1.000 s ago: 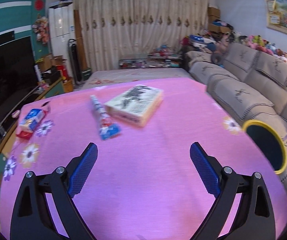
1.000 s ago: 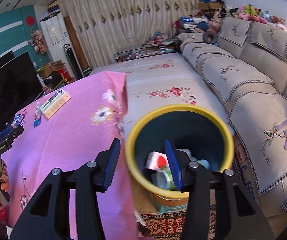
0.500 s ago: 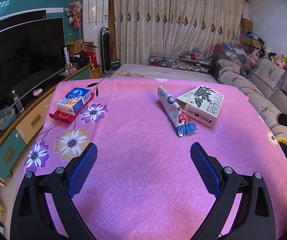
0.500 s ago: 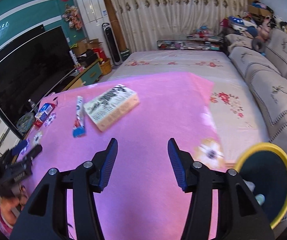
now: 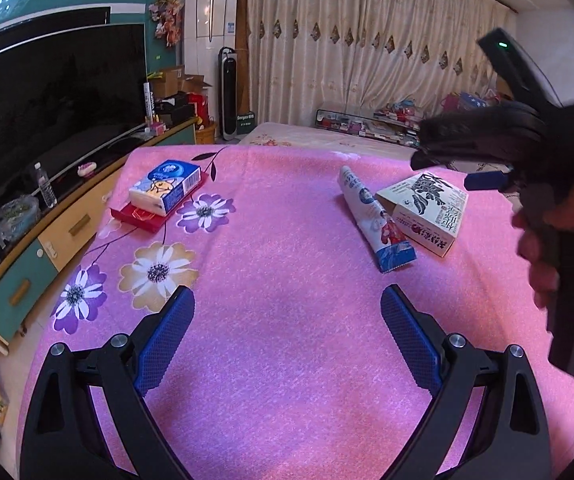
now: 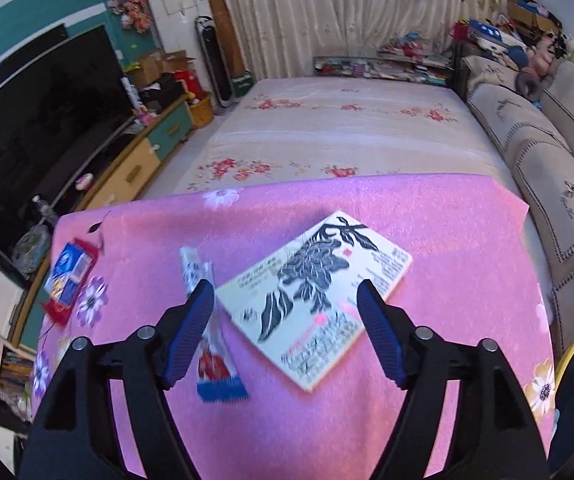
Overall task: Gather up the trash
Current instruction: 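Move the right gripper to the white printed box and grasp it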
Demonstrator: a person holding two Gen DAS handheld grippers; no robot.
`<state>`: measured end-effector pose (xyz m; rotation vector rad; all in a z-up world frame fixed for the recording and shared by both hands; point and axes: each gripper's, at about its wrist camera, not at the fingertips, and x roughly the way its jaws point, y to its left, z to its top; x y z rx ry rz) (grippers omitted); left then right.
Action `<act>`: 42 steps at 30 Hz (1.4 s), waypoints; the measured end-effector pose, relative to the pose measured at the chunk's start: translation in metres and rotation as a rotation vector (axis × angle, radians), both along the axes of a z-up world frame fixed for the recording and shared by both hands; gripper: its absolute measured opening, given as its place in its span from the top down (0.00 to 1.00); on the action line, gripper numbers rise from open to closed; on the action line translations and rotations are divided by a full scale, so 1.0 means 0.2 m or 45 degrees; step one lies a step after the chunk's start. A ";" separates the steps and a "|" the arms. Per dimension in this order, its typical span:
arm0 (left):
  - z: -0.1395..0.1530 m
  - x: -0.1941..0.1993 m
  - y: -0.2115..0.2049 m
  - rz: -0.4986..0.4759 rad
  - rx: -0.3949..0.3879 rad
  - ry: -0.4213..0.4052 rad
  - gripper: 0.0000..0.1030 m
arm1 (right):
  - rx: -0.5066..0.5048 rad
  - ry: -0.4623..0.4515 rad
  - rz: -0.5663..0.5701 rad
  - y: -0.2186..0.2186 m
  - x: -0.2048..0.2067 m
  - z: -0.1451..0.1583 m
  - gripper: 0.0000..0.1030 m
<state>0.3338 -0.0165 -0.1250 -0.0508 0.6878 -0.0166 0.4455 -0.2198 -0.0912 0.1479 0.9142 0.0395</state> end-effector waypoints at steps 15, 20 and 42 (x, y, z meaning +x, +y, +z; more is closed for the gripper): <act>-0.01 0.02 0.01 0.012 -0.003 0.019 0.10 | -0.243 0.089 -0.101 0.18 0.19 -0.18 0.29; 0.00 0.01 -0.01 0.007 0.013 0.011 0.10 | -0.226 0.074 -0.104 0.08 0.08 -0.19 0.26; -0.01 0.03 0.00 0.011 0.010 0.022 0.10 | -0.095 -0.015 -0.201 -0.19 -0.05 -0.12 0.17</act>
